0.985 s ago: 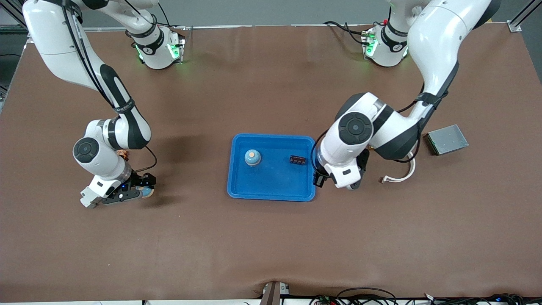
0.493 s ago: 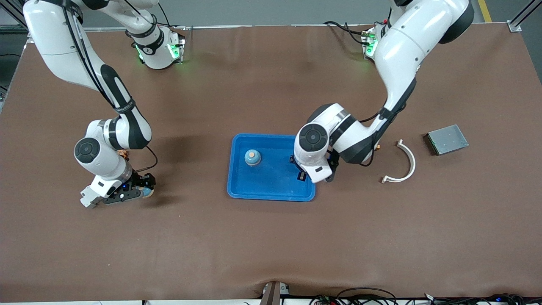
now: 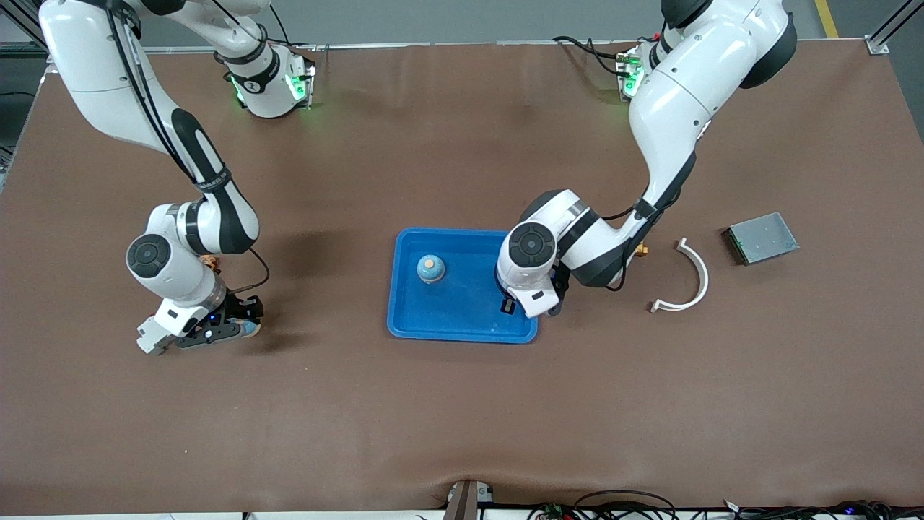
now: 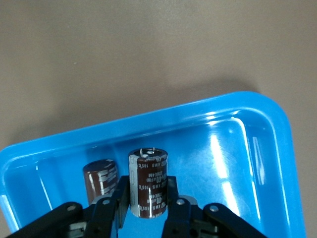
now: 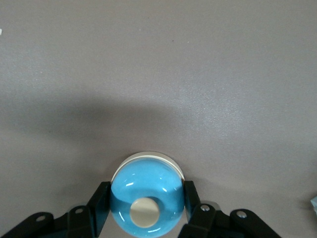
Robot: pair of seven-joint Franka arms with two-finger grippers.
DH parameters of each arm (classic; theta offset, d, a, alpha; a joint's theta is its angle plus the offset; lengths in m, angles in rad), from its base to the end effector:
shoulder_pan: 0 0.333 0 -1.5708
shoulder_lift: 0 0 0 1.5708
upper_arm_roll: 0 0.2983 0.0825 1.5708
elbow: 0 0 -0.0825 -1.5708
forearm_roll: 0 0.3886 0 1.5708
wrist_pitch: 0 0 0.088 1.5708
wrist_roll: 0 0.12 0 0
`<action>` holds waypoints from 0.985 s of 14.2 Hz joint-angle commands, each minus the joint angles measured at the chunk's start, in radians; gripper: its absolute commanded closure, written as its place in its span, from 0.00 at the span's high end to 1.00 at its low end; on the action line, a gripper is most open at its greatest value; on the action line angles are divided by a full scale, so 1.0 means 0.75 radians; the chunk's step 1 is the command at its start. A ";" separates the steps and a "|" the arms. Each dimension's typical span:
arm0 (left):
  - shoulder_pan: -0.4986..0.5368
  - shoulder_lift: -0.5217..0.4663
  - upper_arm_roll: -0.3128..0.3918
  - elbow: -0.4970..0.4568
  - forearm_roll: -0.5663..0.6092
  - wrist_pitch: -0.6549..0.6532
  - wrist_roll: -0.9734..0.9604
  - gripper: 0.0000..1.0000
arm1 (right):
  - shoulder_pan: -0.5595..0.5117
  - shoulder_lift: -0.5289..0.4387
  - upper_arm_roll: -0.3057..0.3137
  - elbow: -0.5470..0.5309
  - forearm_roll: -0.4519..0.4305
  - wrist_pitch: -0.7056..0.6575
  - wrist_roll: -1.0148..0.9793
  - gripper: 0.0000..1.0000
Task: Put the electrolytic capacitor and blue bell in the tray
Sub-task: 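Place the second capacitor in the tray while the right gripper grips the bell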
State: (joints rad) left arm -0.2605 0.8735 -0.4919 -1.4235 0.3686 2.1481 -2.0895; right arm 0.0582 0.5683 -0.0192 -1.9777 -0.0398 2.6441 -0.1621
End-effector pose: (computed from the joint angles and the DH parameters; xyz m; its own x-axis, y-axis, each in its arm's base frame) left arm 0.5678 -0.4272 0.1835 0.2927 0.9551 -0.0457 0.9530 -0.2953 -0.0675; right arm 0.6152 0.0248 0.1538 0.9671 0.2375 0.0907 0.2340 -0.9711 0.0479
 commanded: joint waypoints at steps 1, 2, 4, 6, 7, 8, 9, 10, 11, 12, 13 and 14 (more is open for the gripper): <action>-0.013 0.016 0.014 0.022 -0.009 0.018 -0.004 0.74 | 0.012 -0.056 0.062 0.017 0.000 -0.119 0.156 0.00; -0.013 0.005 0.014 0.022 -0.005 0.018 -0.004 1.00 | 0.016 -0.072 0.089 0.043 0.000 -0.185 0.222 0.00; 0.000 -0.027 0.014 0.024 -0.005 0.005 -0.004 1.00 | 0.019 -0.085 0.144 0.103 0.000 -0.306 0.346 0.00; 0.038 -0.052 0.012 0.047 -0.007 0.001 0.002 1.00 | 0.035 -0.089 0.179 0.141 0.000 -0.345 0.445 0.00; 0.061 -0.068 0.010 0.061 -0.005 0.001 0.004 1.00 | 0.049 -0.089 0.185 0.152 0.000 -0.345 0.502 0.00; 0.067 -0.099 0.012 0.063 -0.001 -0.001 0.018 1.00 | 0.082 -0.087 0.183 0.166 0.000 -0.345 0.569 0.00; 0.069 -0.142 0.014 0.063 0.012 -0.001 0.087 1.00 | 0.114 -0.085 0.183 0.178 -0.002 -0.345 0.635 0.00; 0.075 -0.184 0.014 0.063 0.012 -0.007 0.155 1.00 | 0.143 -0.083 0.183 0.191 -0.002 -0.345 0.706 0.00; 0.114 -0.227 0.014 0.063 0.014 -0.013 0.208 1.00 | 0.168 -0.083 0.183 0.203 -0.002 -0.345 0.766 0.00; 0.167 -0.264 0.004 0.061 -0.002 -0.017 0.264 1.00 | 0.192 -0.081 0.183 0.219 -0.002 -0.345 0.809 0.00; 0.220 -0.303 -0.017 0.061 -0.013 -0.033 0.335 1.00 | 0.207 -0.079 0.183 0.238 0.000 -0.343 0.848 0.00; 0.259 -0.342 -0.039 0.061 -0.033 -0.068 0.411 1.00 | 0.235 -0.075 0.183 0.264 0.000 -0.345 0.899 0.00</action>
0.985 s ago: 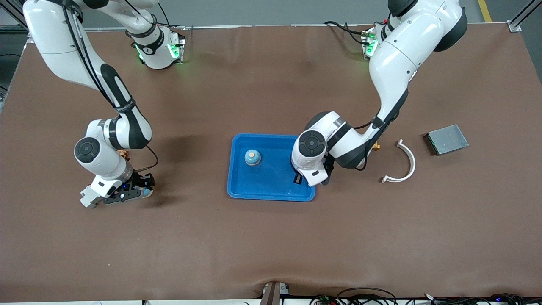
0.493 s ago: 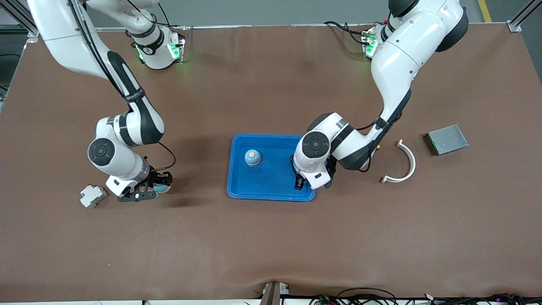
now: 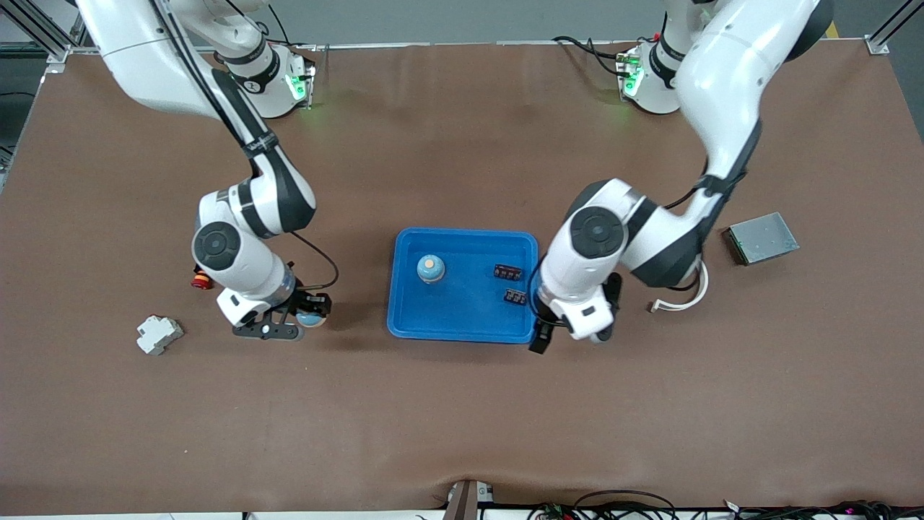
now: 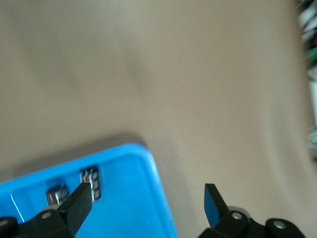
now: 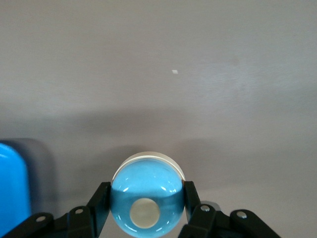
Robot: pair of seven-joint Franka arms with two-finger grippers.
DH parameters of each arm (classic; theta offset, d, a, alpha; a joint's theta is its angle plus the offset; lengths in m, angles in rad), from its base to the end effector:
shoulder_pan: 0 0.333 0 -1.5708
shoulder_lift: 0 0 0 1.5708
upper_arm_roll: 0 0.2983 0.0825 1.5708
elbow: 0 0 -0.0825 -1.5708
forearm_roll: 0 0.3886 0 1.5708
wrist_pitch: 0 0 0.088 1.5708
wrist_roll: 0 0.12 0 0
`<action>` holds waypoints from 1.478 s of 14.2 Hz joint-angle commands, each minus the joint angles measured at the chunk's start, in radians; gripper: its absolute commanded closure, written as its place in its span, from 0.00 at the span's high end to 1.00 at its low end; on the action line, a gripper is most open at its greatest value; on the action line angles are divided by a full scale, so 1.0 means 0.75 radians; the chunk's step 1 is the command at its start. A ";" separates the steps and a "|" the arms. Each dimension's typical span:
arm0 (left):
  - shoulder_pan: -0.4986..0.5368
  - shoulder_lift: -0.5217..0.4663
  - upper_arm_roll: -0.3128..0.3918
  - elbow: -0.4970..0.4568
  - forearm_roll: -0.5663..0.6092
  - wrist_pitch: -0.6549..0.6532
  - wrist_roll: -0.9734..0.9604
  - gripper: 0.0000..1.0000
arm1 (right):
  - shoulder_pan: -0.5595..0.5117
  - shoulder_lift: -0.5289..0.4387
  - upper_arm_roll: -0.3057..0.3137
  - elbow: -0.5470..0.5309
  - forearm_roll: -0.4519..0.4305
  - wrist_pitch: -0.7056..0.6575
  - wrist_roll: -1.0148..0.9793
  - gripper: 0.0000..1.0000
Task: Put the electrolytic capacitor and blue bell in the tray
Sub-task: 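Carry the bell into the tray while the left gripper returns to rest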
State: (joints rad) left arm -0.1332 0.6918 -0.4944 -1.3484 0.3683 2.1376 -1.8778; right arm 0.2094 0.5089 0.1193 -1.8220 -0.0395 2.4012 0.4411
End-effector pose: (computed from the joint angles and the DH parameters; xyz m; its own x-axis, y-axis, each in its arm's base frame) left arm 0.6503 -0.3522 0.3394 0.3596 0.9328 -0.0227 0.9193 -0.3501 0.1796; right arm 0.6190 0.2062 0.2339 0.9932 -0.1026 0.0548 -0.0994 -0.9933 -0.0583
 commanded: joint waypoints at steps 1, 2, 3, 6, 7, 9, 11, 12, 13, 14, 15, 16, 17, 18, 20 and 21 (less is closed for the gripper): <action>0.126 -0.141 -0.042 -0.039 -0.045 -0.095 0.218 1.00 | 0.074 0.009 -0.002 0.091 0.000 -0.035 0.162 0.00; 0.153 -0.186 -0.044 -0.041 -0.051 -0.144 0.331 1.00 | 0.111 0.033 -0.002 0.148 0.000 -0.074 0.233 0.00; 0.183 -0.224 -0.042 -0.041 -0.068 -0.199 0.461 1.00 | 0.142 0.070 -0.002 0.226 0.000 -0.133 0.303 0.00; 0.304 -0.345 -0.042 -0.041 -0.149 -0.334 0.828 1.00 | 0.238 0.176 -0.002 0.349 0.000 -0.156 0.479 0.00; 0.335 -0.372 -0.042 -0.041 -0.152 -0.371 0.918 1.00 | 0.261 0.211 -0.002 0.380 -0.007 -0.156 0.526 0.00; 0.370 -0.415 -0.042 -0.041 -0.149 -0.443 1.043 1.00 | 0.293 0.274 -0.004 0.427 -0.015 -0.150 0.592 0.00; 0.392 -0.460 -0.040 -0.041 -0.152 -0.500 1.147 1.00 | 0.320 0.305 -0.008 0.445 -0.015 -0.146 0.635 0.00; 0.407 -0.478 -0.042 -0.041 -0.152 -0.531 1.204 1.00 | 0.328 0.317 -0.006 0.460 -0.015 -0.142 0.667 0.00; 0.413 -0.499 -0.040 -0.041 -0.152 -0.555 1.264 1.00 | 0.342 0.334 -0.008 0.472 -0.015 -0.142 0.700 0.00; 0.425 -0.515 -0.040 -0.041 -0.152 -0.572 1.323 1.00 | 0.359 0.346 -0.008 0.478 -0.017 -0.142 0.721 0.00; 0.435 -0.529 -0.040 -0.039 -0.152 -0.578 1.382 1.00 | 0.373 0.358 -0.010 0.480 -0.019 -0.140 0.741 0.00; 0.450 -0.550 -0.040 -0.039 -0.158 -0.580 1.438 1.00 | 0.379 0.371 -0.010 0.488 -0.021 -0.136 0.760 0.00; 0.466 -0.570 -0.040 -0.041 -0.166 -0.582 1.487 1.00 | 0.388 0.385 -0.010 0.498 -0.023 -0.126 0.766 0.00; 0.478 -0.583 -0.040 -0.039 -0.182 -0.604 1.532 1.00 | 0.394 0.397 -0.010 0.501 -0.023 -0.115 0.768 0.00; 0.509 -0.621 -0.038 -0.039 -0.201 -0.645 1.626 1.00 | 0.410 0.422 -0.012 0.501 -0.023 -0.070 0.802 0.00; 0.519 -0.630 -0.040 -0.039 -0.201 -0.660 1.673 1.00 | 0.424 0.428 -0.012 0.501 -0.023 -0.056 0.819 0.00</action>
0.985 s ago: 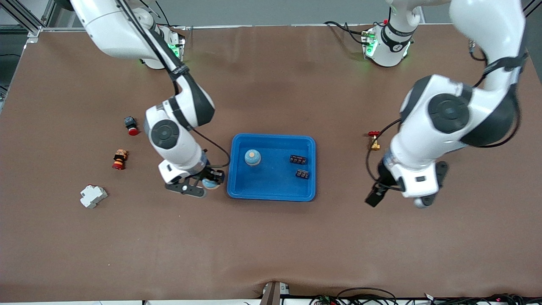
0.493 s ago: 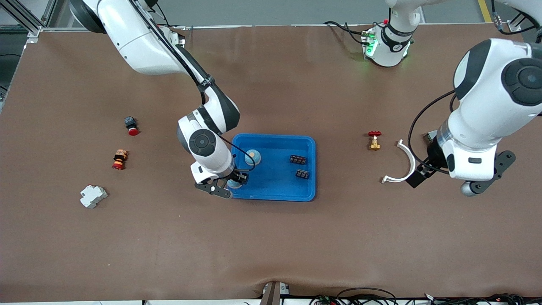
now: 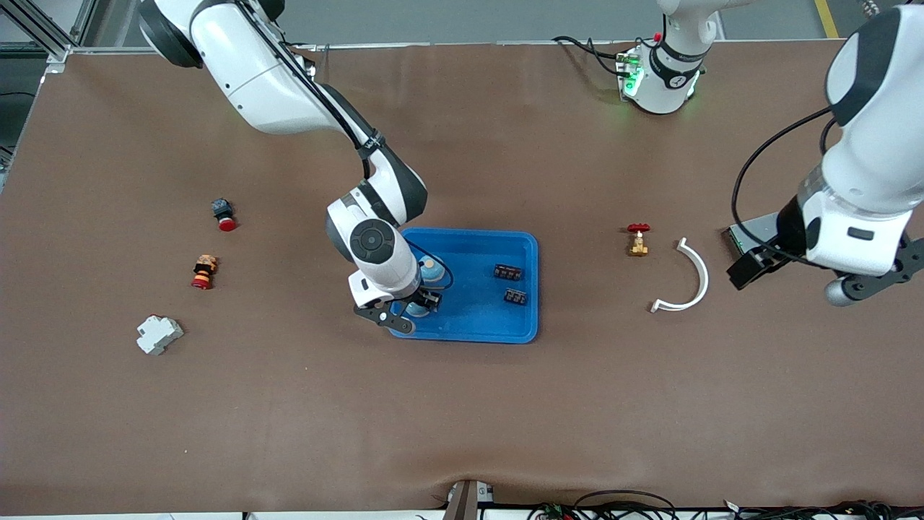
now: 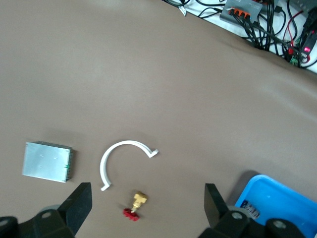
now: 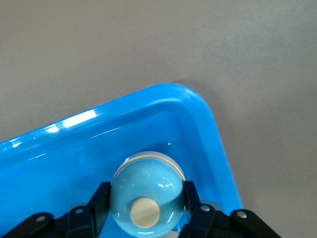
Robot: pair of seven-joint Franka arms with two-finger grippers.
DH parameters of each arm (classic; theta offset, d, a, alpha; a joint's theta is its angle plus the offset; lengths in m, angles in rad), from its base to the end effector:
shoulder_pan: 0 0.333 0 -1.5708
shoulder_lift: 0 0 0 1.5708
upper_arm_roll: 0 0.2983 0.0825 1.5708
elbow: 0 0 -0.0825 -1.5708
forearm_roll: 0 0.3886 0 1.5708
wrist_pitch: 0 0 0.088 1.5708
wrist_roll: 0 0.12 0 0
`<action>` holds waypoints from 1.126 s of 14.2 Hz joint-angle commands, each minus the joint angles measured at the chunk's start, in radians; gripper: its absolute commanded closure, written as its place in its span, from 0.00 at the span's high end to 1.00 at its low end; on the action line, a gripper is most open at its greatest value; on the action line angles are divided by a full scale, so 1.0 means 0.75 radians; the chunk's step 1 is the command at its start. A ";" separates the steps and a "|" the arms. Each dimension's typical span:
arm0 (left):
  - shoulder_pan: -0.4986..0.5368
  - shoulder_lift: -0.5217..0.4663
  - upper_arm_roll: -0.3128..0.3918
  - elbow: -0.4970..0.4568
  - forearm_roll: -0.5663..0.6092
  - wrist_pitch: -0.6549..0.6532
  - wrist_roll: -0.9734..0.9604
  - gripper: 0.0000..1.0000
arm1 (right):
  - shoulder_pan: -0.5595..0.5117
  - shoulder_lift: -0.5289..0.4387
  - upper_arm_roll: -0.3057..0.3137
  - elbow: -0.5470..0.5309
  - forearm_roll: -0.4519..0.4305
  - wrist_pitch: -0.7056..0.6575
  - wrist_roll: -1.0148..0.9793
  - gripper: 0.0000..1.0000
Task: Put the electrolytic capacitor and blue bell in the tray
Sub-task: 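Carry the bell into the tray while the left gripper returns to rest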
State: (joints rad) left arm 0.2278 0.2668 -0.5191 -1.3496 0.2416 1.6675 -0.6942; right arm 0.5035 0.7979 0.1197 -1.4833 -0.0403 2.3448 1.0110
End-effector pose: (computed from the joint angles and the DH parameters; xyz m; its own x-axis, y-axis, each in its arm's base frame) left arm 0.6282 -0.1179 0.5677 0.9092 0.3937 0.1353 0.4010 -0.9156 -0.0308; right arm 0.5890 0.4066 0.1802 0.9214 -0.3885 -0.0099 -0.3878 -0.9176 -0.0875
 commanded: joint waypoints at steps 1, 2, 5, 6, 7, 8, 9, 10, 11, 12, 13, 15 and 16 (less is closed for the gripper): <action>0.044 -0.069 -0.007 -0.037 -0.032 -0.061 0.138 1.00 | 0.042 0.049 -0.014 0.051 -0.024 0.023 0.067 0.00; 0.052 -0.092 -0.005 -0.037 -0.032 -0.078 0.166 1.00 | 0.049 0.049 -0.016 0.049 -0.026 0.023 0.073 0.00; 0.066 -0.122 -0.005 -0.037 -0.032 -0.115 0.234 1.00 | 0.055 0.049 -0.016 0.049 -0.026 0.021 0.075 0.00; 0.069 -0.135 -0.005 -0.037 -0.034 -0.117 0.252 1.00 | 0.061 0.049 -0.018 0.047 -0.026 0.021 0.075 0.00; 0.062 -0.163 0.015 -0.043 -0.058 -0.117 0.297 1.00 | 0.065 0.049 -0.020 0.047 -0.026 0.021 0.075 0.00; 0.040 -0.200 0.076 -0.051 -0.099 -0.117 0.358 1.00 | 0.071 0.049 -0.023 0.047 -0.030 0.021 0.075 0.00; -0.015 -0.220 0.164 -0.062 -0.136 -0.117 0.418 1.00 | 0.071 0.051 -0.029 0.047 -0.046 0.023 0.075 0.00; -0.084 -0.253 0.272 -0.070 -0.183 -0.135 0.479 1.00 | 0.071 0.049 -0.037 0.045 -0.057 0.021 0.075 0.00; -0.152 -0.276 0.368 -0.084 -0.207 -0.180 0.526 1.00 | 0.069 0.049 -0.041 0.047 -0.061 0.021 0.071 0.00; -0.213 -0.290 0.460 -0.084 -0.224 -0.206 0.569 1.00 | 0.065 0.051 -0.041 0.045 -0.077 0.023 0.071 0.00; -0.250 -0.306 0.516 -0.092 -0.230 -0.235 0.612 1.00 | 0.061 0.051 -0.041 0.045 -0.081 0.023 0.071 0.00; -0.332 -0.315 0.622 -0.094 -0.230 -0.252 0.674 1.00 | 0.065 0.051 -0.041 0.047 -0.081 0.023 0.075 0.00; -0.367 -0.315 0.663 -0.092 -0.236 -0.252 0.686 1.00 | 0.067 0.051 -0.041 0.047 -0.081 0.023 0.075 0.00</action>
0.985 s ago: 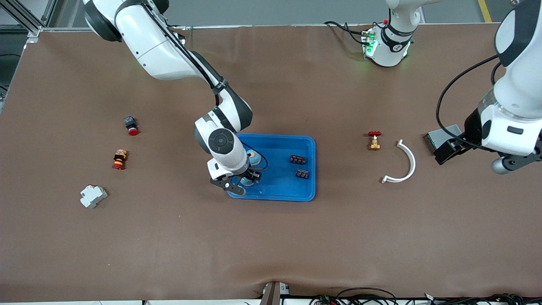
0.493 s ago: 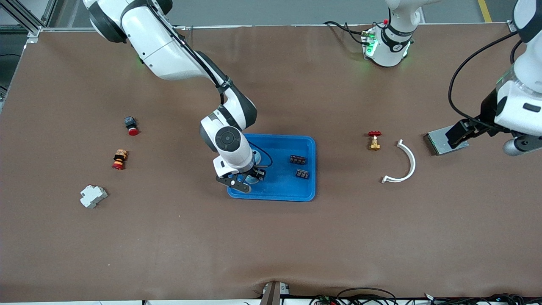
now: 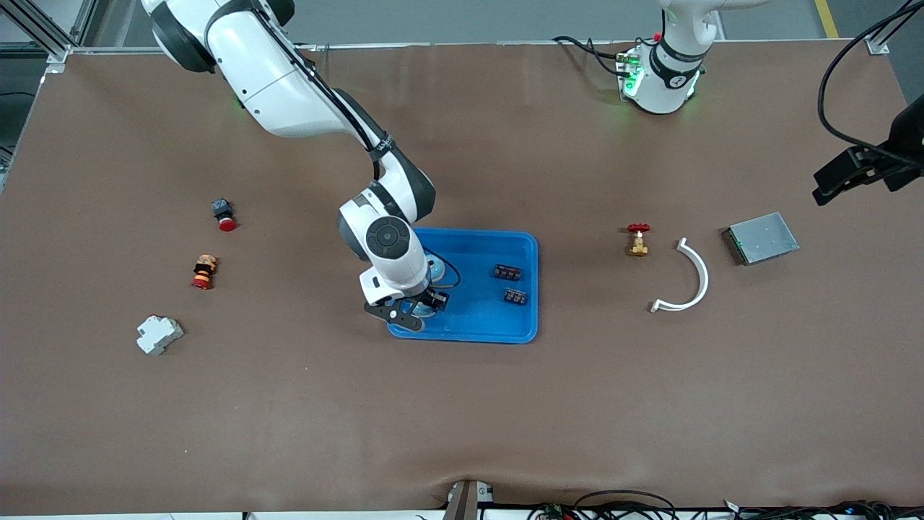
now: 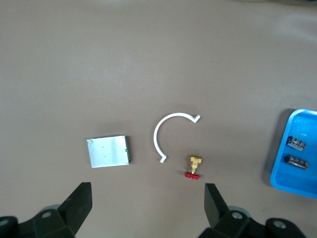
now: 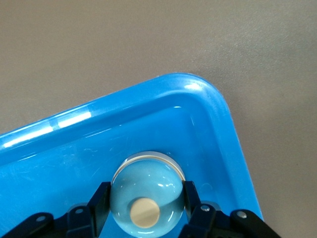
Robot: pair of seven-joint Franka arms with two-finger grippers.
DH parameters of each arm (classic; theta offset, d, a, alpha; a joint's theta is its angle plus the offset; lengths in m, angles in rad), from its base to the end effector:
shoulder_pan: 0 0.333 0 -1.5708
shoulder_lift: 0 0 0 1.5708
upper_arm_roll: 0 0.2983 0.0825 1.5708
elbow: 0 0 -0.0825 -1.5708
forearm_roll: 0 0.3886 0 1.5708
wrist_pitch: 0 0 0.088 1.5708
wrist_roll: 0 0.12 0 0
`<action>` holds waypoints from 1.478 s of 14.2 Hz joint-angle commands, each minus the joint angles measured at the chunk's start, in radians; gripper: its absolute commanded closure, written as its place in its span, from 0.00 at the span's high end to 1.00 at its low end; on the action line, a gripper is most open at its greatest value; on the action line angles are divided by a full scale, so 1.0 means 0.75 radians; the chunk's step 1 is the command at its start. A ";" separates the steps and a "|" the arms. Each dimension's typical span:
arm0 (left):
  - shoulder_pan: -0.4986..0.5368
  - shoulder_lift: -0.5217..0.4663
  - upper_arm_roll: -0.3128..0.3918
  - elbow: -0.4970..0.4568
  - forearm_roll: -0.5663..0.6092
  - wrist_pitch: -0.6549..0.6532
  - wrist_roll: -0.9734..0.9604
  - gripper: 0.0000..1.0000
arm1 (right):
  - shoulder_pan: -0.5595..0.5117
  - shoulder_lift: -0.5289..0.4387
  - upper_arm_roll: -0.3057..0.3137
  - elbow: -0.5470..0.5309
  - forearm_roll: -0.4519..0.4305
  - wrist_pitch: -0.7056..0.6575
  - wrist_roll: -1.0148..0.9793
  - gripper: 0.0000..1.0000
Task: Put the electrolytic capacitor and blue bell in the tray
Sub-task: 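Lower the bell into the tray and open the right gripper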
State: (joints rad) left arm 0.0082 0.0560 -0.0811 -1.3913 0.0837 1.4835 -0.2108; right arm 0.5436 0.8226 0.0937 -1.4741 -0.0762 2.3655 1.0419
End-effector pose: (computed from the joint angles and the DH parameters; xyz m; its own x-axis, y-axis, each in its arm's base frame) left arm 0.5661 -0.0292 0.6397 0.9881 0.1444 0.0522 0.1478 -0.9866 -0.0690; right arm 0.5828 0.4170 0.1674 0.9263 -0.3758 0.0269 -0.3733 -0.9252 -0.0688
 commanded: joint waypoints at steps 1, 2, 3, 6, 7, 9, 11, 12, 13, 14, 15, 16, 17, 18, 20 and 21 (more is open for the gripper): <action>-0.089 -0.032 0.098 -0.029 -0.054 -0.008 0.042 1.00 | 0.016 0.020 -0.006 0.033 -0.033 -0.002 0.036 0.00; -0.087 -0.026 0.100 -0.027 -0.089 -0.016 0.044 1.00 | 0.018 0.024 -0.008 0.035 -0.035 0.000 0.042 0.00; -0.083 -0.020 0.100 -0.029 -0.091 -0.051 0.044 1.00 | 0.018 0.026 -0.006 0.033 -0.035 0.004 0.049 0.00; -0.089 -0.024 0.059 -0.029 -0.050 -0.055 0.044 1.00 | 0.014 0.036 -0.008 0.033 -0.062 0.022 0.049 0.50; -0.091 -0.020 0.051 -0.029 -0.054 -0.057 0.046 1.00 | 0.014 0.042 -0.008 0.031 -0.068 0.022 0.049 1.00; -0.091 -0.024 0.016 -0.035 -0.048 -0.060 0.044 1.00 | 0.018 0.042 -0.012 0.033 -0.076 0.020 0.051 1.00; -0.089 -0.058 0.014 -0.067 -0.048 -0.074 0.048 1.00 | 0.018 0.040 -0.012 0.035 -0.076 0.020 0.049 1.00; -0.089 -0.081 0.016 -0.094 -0.048 -0.066 0.050 1.00 | 0.018 0.038 -0.012 0.035 -0.076 0.016 0.047 1.00; -0.089 -0.091 0.018 -0.100 -0.048 -0.066 0.050 1.00 | 0.018 0.034 -0.012 0.037 -0.076 0.004 0.045 1.00; -0.089 -0.113 0.022 -0.116 -0.048 -0.066 0.050 1.00 | 0.018 0.026 -0.010 0.037 -0.072 -0.002 0.045 1.00; -0.089 -0.136 0.030 -0.155 -0.048 -0.062 0.050 1.00 | 0.018 0.010 -0.010 0.037 -0.070 -0.008 0.043 1.00; -0.089 -0.162 0.034 -0.186 -0.048 -0.058 0.050 1.00 | 0.018 0.000 -0.010 0.037 -0.068 -0.027 0.042 1.00; -0.089 -0.179 0.043 -0.206 -0.048 -0.055 0.048 1.00 | 0.018 -0.005 -0.006 0.041 -0.066 -0.059 0.040 1.00; -0.087 -0.181 0.043 -0.209 -0.048 -0.055 0.046 1.00 | 0.016 -0.005 -0.006 0.061 -0.062 -0.090 0.040 1.00; -0.079 -0.185 0.045 -0.225 -0.054 -0.051 0.032 1.00 | 0.014 -0.027 -0.002 0.076 -0.060 -0.178 0.036 1.00; -0.072 -0.193 0.045 -0.233 -0.060 -0.051 0.030 1.00 | 0.012 -0.041 -0.002 0.090 -0.058 -0.210 0.032 1.00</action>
State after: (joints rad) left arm -0.0521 -0.0568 -0.0519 -1.5249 0.0395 1.4347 -0.1942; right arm 0.5478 0.8257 0.0929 -1.4174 -0.1051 2.2671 1.0513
